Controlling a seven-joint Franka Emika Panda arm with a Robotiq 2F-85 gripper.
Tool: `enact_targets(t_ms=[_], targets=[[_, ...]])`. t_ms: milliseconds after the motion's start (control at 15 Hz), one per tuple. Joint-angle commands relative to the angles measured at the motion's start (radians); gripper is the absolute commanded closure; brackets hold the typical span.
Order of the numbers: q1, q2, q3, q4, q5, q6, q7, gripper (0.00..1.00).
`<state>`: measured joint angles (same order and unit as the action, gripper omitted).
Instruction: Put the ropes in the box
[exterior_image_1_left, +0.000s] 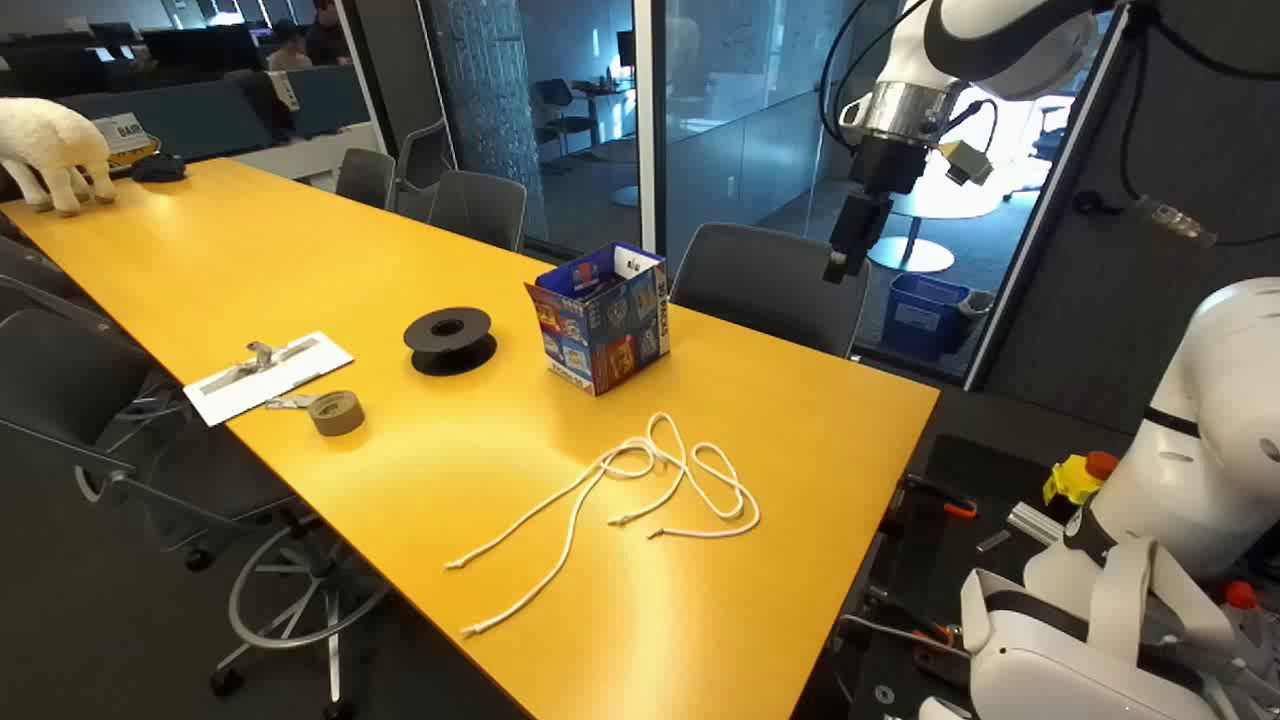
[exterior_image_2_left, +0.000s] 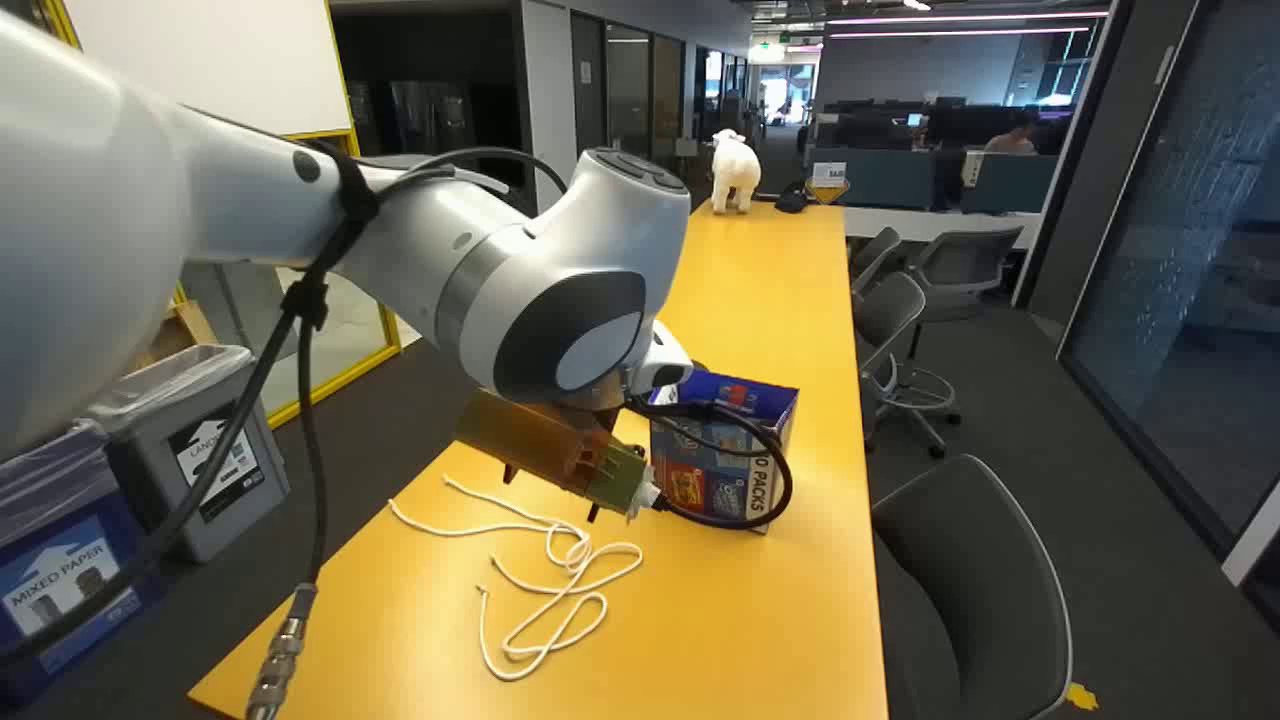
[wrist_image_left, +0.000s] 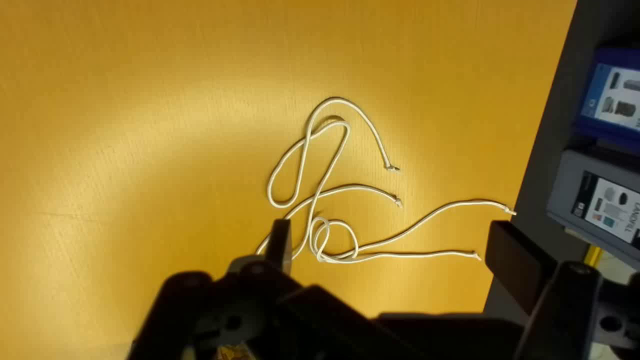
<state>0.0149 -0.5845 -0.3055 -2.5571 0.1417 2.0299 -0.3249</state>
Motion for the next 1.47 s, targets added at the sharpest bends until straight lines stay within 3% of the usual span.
enact_targets(t_ms=[0, 333, 800, 1133, 1400], targets=[[-0.029, 0.005, 0.026, 0.006, 0.017, -0.005, -0.014, 0.00], [-0.028, 0.017, 0.029, 0.008, 0.025, 0.018, -0.004, 0.00], [0.034, 0.327, 0.140, 0.041, 0.075, 0.158, 0.053, 0.00], [0.043, 0.581, 0.227, 0.082, 0.146, 0.433, 0.111, 0.00], [0.038, 0.769, 0.287, 0.139, 0.103, 0.632, 0.206, 0.00]])
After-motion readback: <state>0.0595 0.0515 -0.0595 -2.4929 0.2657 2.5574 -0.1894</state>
